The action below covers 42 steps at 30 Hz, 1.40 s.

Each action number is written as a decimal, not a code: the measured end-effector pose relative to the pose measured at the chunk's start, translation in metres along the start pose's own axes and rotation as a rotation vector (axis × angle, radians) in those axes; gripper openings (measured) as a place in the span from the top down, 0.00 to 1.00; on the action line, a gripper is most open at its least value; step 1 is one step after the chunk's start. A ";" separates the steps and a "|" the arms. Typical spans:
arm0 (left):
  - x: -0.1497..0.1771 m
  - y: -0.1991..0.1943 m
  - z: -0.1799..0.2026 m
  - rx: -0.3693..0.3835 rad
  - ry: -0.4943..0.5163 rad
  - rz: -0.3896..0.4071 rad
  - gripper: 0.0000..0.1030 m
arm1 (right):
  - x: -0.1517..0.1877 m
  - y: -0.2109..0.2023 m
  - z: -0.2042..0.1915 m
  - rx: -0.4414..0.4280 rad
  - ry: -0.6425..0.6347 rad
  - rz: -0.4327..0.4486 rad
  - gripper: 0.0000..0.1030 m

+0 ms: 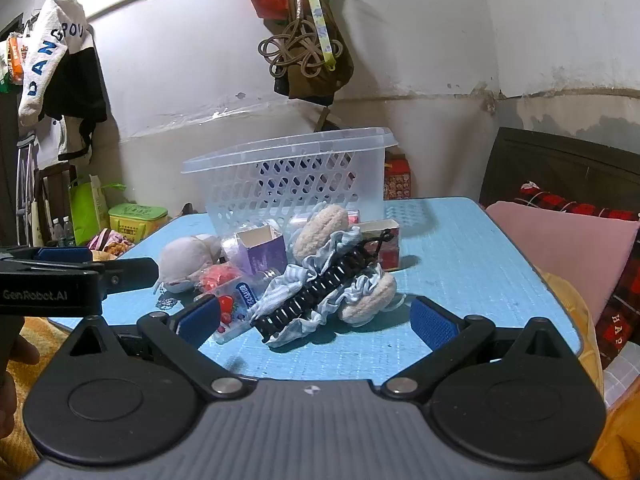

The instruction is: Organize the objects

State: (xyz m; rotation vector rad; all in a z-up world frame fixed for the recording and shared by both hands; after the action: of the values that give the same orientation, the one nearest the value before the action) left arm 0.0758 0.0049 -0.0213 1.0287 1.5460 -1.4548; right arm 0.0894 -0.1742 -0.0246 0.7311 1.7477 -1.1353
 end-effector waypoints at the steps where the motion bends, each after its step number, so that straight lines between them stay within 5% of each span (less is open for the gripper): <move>1: 0.000 0.001 0.000 -0.004 0.003 -0.001 0.01 | 0.000 0.000 0.000 0.001 0.000 0.000 0.00; 42: 0.006 0.006 -0.015 0.022 -0.003 -0.006 0.02 | 0.000 0.003 0.006 -0.016 0.010 0.000 0.00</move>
State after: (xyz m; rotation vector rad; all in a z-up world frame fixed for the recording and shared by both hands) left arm 0.0785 0.0200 -0.0286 1.0355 1.5356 -1.4796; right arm 0.0942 -0.1787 -0.0267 0.7288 1.7631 -1.1183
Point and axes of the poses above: each gripper's, at about its wrist camera, not at the fingertips, and y roughly the way its jaws point, z to its right, x to its underside, the point moved 8 cm from there along y, roughly the way its jaws point, and after that the axes turned 6 degrees about y, right-handed, at the moved point
